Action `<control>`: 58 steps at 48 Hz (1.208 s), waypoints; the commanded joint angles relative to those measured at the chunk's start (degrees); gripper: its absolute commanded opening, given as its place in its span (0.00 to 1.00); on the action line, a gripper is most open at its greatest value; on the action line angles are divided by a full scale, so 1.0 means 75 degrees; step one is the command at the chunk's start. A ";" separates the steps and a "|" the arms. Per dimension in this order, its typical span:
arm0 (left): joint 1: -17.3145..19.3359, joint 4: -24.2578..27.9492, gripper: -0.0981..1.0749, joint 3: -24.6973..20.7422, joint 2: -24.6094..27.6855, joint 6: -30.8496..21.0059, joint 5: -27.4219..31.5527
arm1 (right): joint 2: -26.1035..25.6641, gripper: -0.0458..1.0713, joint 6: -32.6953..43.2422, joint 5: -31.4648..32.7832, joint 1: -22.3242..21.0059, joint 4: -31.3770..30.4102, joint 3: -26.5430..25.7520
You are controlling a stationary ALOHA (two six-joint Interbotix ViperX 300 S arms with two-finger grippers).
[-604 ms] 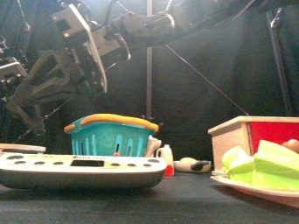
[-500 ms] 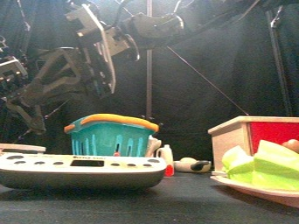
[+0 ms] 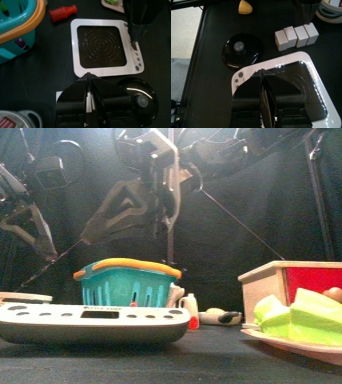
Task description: Grab ketchup
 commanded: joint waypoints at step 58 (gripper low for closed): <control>0.0293 0.1488 0.79 -0.0785 -0.0223 0.0023 -0.1770 | -0.1090 0.37 0.0867 0.3258 -0.1113 0.1113 0.0539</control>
